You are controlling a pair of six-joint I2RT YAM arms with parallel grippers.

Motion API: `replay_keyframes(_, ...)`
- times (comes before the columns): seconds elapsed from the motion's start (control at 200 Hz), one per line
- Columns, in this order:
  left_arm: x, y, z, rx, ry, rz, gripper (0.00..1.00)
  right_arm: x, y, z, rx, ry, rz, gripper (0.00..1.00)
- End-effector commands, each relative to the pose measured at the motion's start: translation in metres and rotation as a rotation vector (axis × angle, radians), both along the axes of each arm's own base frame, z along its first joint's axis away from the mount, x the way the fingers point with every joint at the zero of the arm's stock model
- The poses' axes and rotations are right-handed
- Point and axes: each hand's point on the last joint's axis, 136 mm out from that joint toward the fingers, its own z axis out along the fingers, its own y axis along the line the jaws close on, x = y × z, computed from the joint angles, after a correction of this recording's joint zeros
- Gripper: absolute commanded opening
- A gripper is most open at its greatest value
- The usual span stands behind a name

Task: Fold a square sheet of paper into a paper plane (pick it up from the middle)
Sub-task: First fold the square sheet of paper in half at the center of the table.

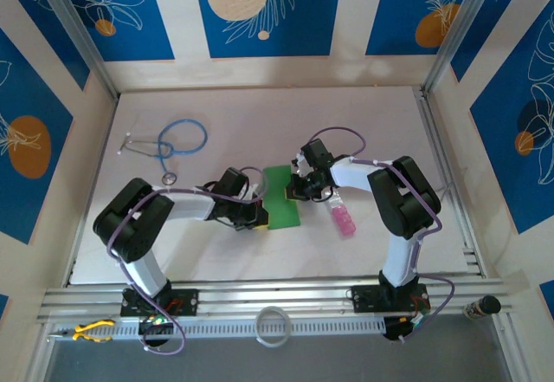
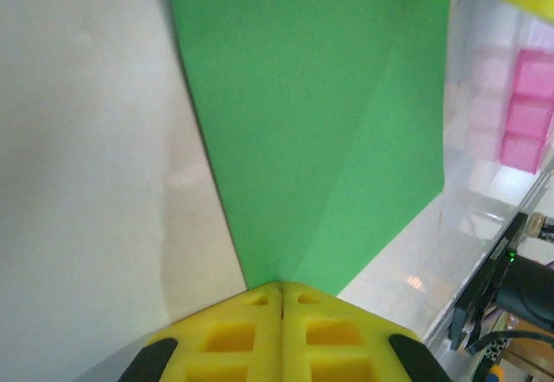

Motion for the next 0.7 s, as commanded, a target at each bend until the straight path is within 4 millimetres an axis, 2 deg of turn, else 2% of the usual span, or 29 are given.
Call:
replay_keyframes(0.0, -0.017, 0.009, 0.002, 0.056, 0.011, -0.044, 0.0, -0.036, -0.04, -0.046, -0.204, 0.14, -0.034, 0.0)
replay_keyframes(0.18, 0.015, -0.002, 0.038, 0.003, -0.1, 0.049, 0.0, -0.036, -0.04, -0.046, -0.205, 0.139, -0.032, 0.0)
replay_keyframes(0.285, 0.029, -0.017, 0.049, -0.076, -0.116, 0.093, 0.02, -0.036, -0.039, -0.047, -0.201, 0.142, -0.034, 0.0)
replay_keyframes(0.37, 0.033, -0.028, 0.046, -0.116, -0.087, 0.086, 0.02, -0.037, -0.039, -0.047, -0.2, 0.144, -0.034, 0.0)
replay_keyframes(0.46, 0.033, -0.032, 0.034, -0.11, -0.057, 0.081, 0.02, -0.037, -0.039, -0.047, -0.199, 0.144, -0.033, 0.0)
replay_keyframes(0.57, 0.025, -0.03, 0.019, -0.104, -0.017, 0.064, 0.02, -0.037, -0.04, -0.048, -0.201, 0.146, -0.032, 0.0)
replay_keyframes(0.695, 0.006, -0.023, 0.0, -0.066, 0.024, 0.029, 0.02, -0.038, -0.041, -0.05, -0.215, 0.151, -0.025, 0.0)
